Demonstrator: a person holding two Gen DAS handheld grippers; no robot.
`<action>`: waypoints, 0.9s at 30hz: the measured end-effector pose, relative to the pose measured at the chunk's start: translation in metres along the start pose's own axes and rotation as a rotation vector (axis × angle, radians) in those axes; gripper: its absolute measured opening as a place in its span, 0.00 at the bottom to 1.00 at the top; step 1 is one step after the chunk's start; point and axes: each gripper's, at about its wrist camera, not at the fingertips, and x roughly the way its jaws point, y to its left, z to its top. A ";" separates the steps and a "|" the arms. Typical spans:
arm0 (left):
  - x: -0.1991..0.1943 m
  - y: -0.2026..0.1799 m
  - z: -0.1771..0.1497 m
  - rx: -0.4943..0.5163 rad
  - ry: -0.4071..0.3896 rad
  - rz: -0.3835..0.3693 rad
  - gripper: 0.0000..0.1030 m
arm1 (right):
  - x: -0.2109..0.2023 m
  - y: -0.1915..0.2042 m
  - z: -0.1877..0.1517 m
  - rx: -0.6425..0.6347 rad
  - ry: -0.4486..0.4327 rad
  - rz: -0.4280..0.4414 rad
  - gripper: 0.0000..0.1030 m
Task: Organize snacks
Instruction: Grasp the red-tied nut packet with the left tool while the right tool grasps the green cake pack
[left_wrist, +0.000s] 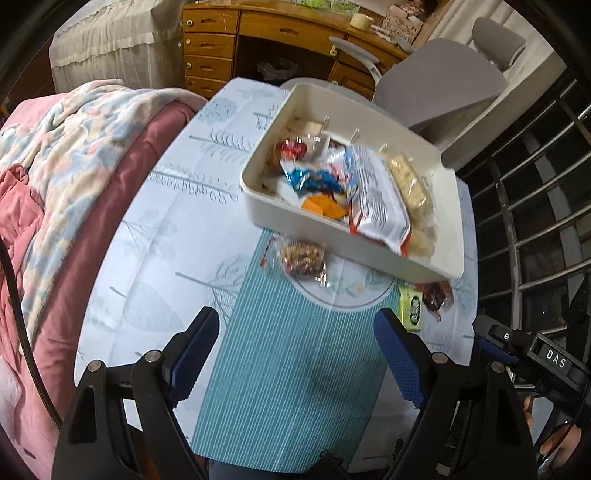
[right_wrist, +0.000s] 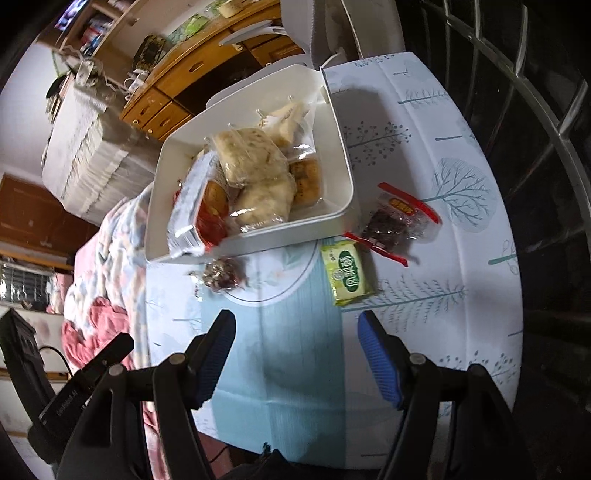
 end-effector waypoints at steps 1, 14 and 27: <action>0.003 -0.001 -0.002 0.003 0.008 0.001 0.82 | 0.001 0.000 -0.002 -0.015 -0.007 -0.007 0.67; 0.068 -0.005 0.006 0.080 -0.003 0.001 0.82 | 0.038 -0.005 -0.030 -0.185 -0.219 -0.129 0.67; 0.148 0.001 0.023 0.069 -0.007 -0.019 0.82 | 0.098 -0.020 -0.031 -0.188 -0.264 -0.151 0.61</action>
